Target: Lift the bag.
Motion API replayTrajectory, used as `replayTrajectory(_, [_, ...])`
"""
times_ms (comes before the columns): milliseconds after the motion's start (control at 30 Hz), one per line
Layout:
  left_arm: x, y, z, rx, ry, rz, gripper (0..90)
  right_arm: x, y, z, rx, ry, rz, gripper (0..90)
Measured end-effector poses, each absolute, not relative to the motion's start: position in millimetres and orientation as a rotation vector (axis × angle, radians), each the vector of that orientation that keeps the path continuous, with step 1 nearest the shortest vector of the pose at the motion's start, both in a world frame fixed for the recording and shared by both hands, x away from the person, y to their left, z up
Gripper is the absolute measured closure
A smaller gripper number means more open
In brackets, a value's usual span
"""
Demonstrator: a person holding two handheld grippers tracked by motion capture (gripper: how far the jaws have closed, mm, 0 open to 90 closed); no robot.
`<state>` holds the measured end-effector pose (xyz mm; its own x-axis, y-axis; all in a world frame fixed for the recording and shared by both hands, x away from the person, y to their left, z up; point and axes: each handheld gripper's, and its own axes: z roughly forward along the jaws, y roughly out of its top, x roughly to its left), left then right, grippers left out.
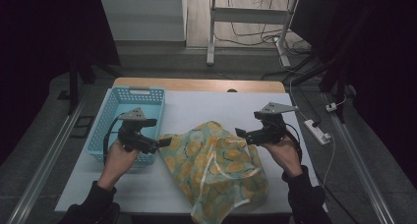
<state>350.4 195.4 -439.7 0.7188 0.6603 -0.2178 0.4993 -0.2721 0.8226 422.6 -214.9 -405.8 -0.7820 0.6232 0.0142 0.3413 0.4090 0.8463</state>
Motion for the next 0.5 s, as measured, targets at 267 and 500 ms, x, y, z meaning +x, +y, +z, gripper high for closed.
replayTrajectory(267, [332, 199, -450, 1.938, 0.912, 0.202, 0.0, 415, -229, -413, 0.884, 2.355, 1.334, 1.7])
replayTrajectory(500, [314, 206, -458, 1.933, 0.93, 0.195, 0.0, 406, -241, -419, 0.918, 2.341, 1.304, 1.0])
